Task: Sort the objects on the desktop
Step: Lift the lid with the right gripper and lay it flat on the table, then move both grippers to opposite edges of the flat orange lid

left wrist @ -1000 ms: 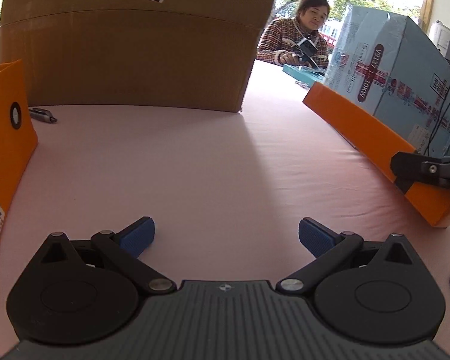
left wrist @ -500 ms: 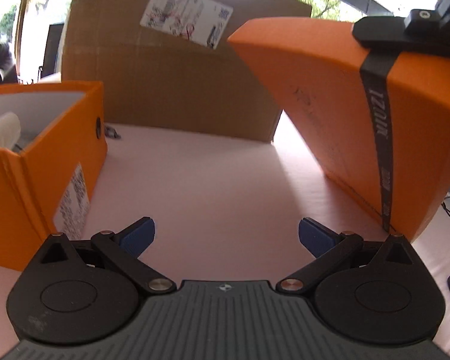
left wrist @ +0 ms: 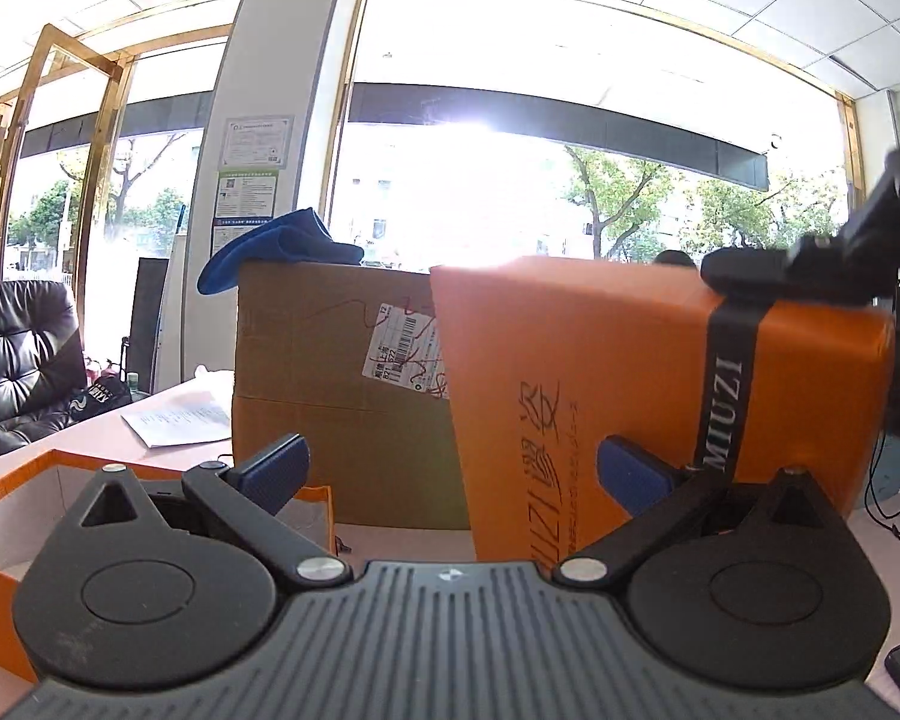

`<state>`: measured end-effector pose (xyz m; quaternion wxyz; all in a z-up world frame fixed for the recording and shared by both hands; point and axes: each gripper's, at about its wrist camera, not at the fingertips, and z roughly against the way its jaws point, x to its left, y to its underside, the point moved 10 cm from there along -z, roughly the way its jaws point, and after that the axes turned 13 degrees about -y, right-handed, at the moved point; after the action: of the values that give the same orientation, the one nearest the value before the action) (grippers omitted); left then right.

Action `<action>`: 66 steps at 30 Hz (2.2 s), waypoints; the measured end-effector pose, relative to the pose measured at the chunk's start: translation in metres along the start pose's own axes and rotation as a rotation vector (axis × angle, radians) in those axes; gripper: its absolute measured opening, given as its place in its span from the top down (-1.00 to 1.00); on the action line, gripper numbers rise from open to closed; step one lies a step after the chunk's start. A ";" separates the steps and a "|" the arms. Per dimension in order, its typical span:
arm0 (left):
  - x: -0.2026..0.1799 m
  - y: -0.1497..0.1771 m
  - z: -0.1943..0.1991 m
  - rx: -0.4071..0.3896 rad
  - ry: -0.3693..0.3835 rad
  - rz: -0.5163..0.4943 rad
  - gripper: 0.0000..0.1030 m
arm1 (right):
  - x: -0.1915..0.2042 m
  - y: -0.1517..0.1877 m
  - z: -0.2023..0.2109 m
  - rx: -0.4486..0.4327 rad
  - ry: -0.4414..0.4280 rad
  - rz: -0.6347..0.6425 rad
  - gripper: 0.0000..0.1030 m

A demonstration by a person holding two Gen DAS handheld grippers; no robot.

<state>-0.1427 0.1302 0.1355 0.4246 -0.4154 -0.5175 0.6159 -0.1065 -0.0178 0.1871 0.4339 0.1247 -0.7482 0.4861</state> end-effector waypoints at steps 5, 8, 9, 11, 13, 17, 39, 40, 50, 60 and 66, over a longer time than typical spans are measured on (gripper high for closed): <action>-0.031 -0.006 0.009 -0.021 0.059 -0.015 -1.00 | -0.003 -0.011 0.038 -0.083 -0.027 -0.034 0.89; -0.062 0.001 0.010 -0.021 0.088 -0.059 -1.00 | -0.003 -0.023 0.067 -0.135 0.009 0.017 0.82; -0.074 0.006 0.009 -0.010 0.108 -0.065 -1.00 | -0.003 -0.027 0.083 -0.152 0.023 0.027 0.80; -0.095 0.016 0.007 0.021 0.145 -0.066 -1.00 | -0.008 -0.037 0.109 -0.187 0.054 0.026 0.77; -0.118 0.030 0.005 0.074 0.185 -0.056 -1.00 | -0.016 -0.048 0.140 -0.225 0.103 0.029 0.74; -0.145 0.056 -0.008 0.163 0.223 -0.044 -1.00 | -0.039 -0.066 0.191 -0.296 0.186 -0.003 0.71; -0.138 0.147 -0.087 0.345 0.027 -0.112 -1.00 | -0.278 0.004 0.256 -0.054 0.695 -0.159 0.28; -0.135 0.150 -0.094 0.381 0.022 -0.089 -1.00 | -0.277 0.005 0.252 -0.040 0.697 -0.148 0.15; -0.130 0.179 -0.123 0.655 0.142 0.042 -1.00 | -0.251 0.037 0.191 0.175 0.733 0.203 -1.00; -0.179 0.185 -0.083 0.775 0.457 -0.073 -1.00 | -0.241 0.039 0.183 0.083 0.612 0.163 -1.00; -0.173 0.182 -0.086 0.803 0.387 0.084 -1.00 | -0.238 0.048 0.177 0.096 0.520 0.126 -1.00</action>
<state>-0.0266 -0.0291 -0.0428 0.6158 -0.3460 -0.1311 0.6956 -0.0889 -0.1979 -0.0527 0.5740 -0.0305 -0.5939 0.5629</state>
